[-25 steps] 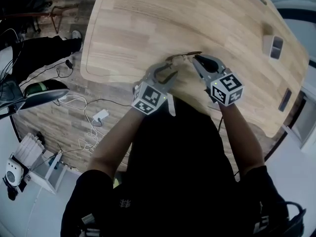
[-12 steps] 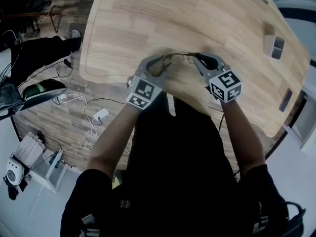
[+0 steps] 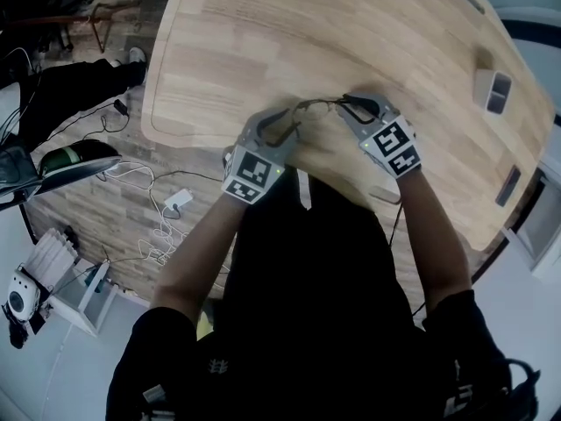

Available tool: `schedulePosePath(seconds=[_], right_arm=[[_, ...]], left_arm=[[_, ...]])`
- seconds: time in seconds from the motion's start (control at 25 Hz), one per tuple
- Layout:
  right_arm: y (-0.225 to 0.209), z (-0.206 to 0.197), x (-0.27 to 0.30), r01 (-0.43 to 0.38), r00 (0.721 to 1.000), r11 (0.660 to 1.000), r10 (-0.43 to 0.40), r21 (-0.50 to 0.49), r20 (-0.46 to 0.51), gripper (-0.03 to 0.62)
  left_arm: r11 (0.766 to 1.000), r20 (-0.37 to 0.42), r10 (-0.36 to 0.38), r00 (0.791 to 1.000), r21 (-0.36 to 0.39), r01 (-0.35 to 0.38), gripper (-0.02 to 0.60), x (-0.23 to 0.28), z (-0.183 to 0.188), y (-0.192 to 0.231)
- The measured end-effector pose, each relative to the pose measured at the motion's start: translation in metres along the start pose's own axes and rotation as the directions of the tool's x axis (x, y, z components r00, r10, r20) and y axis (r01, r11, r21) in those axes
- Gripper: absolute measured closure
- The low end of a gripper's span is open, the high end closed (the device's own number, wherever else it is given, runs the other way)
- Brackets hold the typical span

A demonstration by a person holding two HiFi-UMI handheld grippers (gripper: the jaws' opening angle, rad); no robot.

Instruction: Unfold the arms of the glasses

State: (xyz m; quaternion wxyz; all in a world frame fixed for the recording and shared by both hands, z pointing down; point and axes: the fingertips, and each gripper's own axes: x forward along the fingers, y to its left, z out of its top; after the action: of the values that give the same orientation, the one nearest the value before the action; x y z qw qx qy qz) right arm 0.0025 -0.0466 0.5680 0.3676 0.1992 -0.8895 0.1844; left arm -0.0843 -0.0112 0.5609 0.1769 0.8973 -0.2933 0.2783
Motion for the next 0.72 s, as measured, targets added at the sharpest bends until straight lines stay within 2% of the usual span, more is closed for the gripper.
schedulePosePath(seconds=[0.2, 0.32, 0.4, 0.52, 0.6, 0.72], right_arm=[[0.005, -0.013, 0.009, -0.024, 0.996, 0.999, 0.02, -0.048, -0.086, 0.53], [0.004, -0.022, 0.011, 0.003, 0.991, 0.999, -0.008, -0.037, -0.132, 0.53], [0.0, -0.026, 0.009, 0.063, 0.987, 0.998, -0.063, -0.001, -0.145, 0.53], [-0.005, -0.031, 0.005, 0.173, 0.974, 0.977, -0.151, 0.126, -0.17, 0.53], [0.0, -0.033, 0.004, 0.195, 0.972, 0.959, -0.161, 0.207, -0.172, 0.53], [0.006, -0.033, 0.005, 0.206, 0.972, 0.957, -0.176, 0.204, -0.156, 0.53]], left_arm=[[1.0, -0.005, 0.003, 1.0, -0.002, -0.003, 0.44, -0.002, -0.003, 0.001], [1.0, -0.002, -0.002, 1.0, 0.0, 0.002, 0.44, -0.002, -0.001, -0.001], [1.0, -0.002, -0.006, 1.0, 0.001, 0.006, 0.44, -0.003, 0.0, -0.002], [1.0, -0.001, -0.009, 1.0, 0.003, 0.009, 0.44, -0.003, 0.0, -0.004], [1.0, -0.001, -0.01, 1.0, 0.005, 0.01, 0.44, -0.002, 0.0, -0.005], [1.0, 0.004, -0.017, 1.0, 0.007, 0.017, 0.44, -0.001, 0.004, -0.009]])
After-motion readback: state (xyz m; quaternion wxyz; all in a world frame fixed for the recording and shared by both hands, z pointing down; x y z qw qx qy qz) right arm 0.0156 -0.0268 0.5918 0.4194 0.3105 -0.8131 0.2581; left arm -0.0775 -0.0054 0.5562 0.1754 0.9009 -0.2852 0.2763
